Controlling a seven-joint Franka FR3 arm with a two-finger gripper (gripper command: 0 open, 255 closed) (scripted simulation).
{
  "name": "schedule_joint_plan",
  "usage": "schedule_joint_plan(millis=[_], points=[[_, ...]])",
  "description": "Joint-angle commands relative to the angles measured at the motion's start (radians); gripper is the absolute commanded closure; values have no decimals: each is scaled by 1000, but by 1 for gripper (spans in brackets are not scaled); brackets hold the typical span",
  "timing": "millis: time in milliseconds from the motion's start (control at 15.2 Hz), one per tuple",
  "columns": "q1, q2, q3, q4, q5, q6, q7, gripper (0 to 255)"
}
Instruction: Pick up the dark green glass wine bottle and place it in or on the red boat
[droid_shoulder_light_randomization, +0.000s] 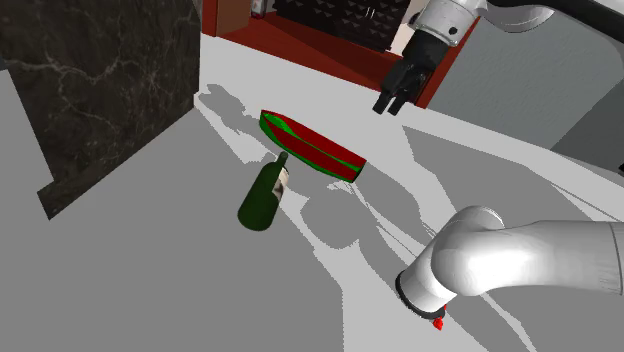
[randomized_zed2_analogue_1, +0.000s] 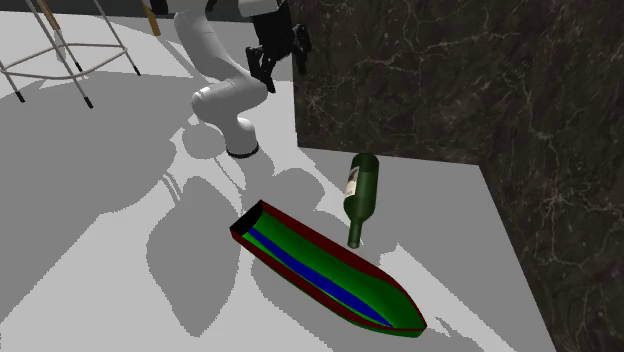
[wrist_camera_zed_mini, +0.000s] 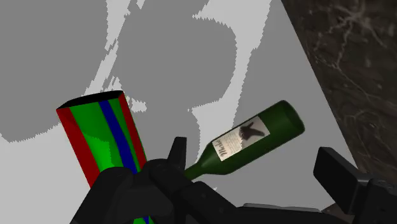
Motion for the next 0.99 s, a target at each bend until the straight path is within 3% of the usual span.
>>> schedule_joint_plan(millis=[0, 462, 924], points=[[0, 0, 0, 0, 0, 0, 0, 0], [-53, 193, 130, -21, 40, 168, 265, 0], [-105, 438, 227, 26, 39, 312, 529, 0]])
